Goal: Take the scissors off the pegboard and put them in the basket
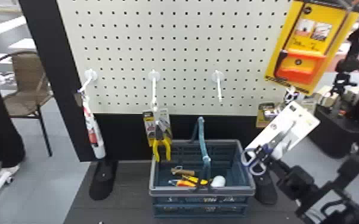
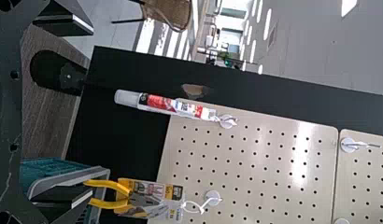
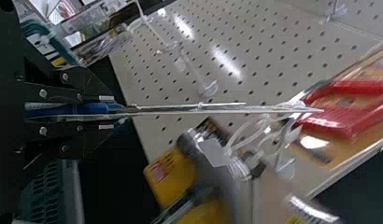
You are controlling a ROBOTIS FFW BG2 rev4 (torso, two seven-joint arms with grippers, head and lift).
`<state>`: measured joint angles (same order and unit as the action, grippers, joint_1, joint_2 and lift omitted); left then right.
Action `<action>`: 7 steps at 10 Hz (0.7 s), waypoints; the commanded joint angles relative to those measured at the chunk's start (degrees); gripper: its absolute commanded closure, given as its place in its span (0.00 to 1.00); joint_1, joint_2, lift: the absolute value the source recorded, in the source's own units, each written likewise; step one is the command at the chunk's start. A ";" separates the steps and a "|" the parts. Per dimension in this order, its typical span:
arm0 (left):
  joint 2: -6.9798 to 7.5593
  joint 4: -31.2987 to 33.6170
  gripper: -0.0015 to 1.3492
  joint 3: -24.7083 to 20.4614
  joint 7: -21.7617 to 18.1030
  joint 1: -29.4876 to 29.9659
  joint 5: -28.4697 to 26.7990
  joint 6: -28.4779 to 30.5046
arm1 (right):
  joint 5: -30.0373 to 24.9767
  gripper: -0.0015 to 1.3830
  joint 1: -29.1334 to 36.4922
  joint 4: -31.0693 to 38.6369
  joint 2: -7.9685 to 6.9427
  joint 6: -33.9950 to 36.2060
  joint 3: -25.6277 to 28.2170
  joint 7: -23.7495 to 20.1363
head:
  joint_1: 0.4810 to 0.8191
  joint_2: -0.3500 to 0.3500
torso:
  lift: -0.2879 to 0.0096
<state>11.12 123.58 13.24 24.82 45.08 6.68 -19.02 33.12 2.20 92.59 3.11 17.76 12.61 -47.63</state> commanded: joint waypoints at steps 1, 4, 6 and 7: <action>-0.31 -0.17 0.08 0.03 -0.30 -0.13 -0.09 0.03 | 0.10 0.92 -0.69 -5.19 -0.13 -2.11 -0.66 0.00 | 0.20 0.50 | 0.63; -0.93 -0.45 0.08 -0.24 -0.74 -0.01 -0.17 -0.05 | 0.45 0.92 -2.41 -9.13 -0.30 -3.52 -1.89 0.08 | 0.20 0.50 | 0.63; -0.93 -0.73 0.08 -0.24 -1.09 -0.26 -0.09 -0.14 | 1.33 0.92 -4.51 -11.94 -0.48 -4.40 -4.35 0.08 | 0.20 0.50 | 0.63; -0.93 -1.02 0.08 -0.15 -1.26 -0.38 0.00 -0.14 | 1.60 0.92 -5.37 -12.92 -0.48 -4.66 -5.40 0.00 | 0.20 0.50 | 0.63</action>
<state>10.19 122.72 13.06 23.57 44.79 6.61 -19.16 34.53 -2.55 80.38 2.65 13.27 7.93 -47.55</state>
